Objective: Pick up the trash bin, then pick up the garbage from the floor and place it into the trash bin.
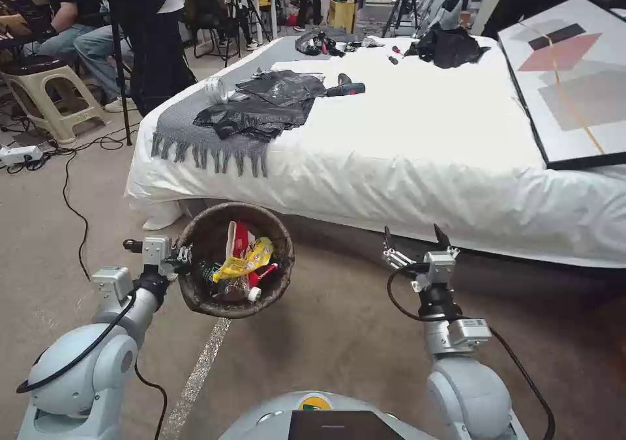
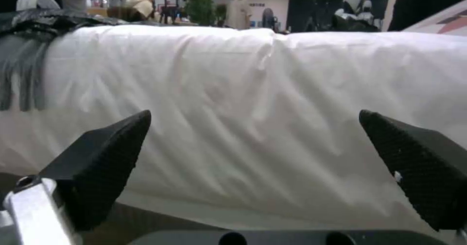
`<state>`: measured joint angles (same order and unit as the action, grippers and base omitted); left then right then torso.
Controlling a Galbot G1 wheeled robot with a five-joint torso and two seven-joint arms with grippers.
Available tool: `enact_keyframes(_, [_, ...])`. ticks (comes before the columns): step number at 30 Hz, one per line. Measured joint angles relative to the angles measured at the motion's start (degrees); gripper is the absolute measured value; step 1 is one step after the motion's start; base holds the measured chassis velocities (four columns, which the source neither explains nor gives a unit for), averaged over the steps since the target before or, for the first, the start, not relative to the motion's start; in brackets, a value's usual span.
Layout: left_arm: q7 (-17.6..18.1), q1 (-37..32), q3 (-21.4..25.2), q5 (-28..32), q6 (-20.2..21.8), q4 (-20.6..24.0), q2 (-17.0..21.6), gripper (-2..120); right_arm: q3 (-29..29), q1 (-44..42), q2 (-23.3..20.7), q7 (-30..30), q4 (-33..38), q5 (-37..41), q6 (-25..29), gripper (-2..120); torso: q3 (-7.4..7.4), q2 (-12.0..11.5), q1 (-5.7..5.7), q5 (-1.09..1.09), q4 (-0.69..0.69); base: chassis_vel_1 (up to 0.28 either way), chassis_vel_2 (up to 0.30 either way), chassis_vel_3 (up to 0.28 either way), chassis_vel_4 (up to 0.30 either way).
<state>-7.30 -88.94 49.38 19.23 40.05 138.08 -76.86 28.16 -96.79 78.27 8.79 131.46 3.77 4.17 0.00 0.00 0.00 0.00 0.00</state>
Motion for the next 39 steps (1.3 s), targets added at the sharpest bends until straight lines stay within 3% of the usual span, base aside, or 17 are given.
enact_keyframes(39, [-0.5,-0.52,0.3,-0.53,0.28,1.06,-0.33,3,-0.43,-0.07,-0.49,1.1,-0.82,1.52,0.2,100,0.0,0.0,0.0,0.0,0.0,0.022,0.024,0.023,0.025])
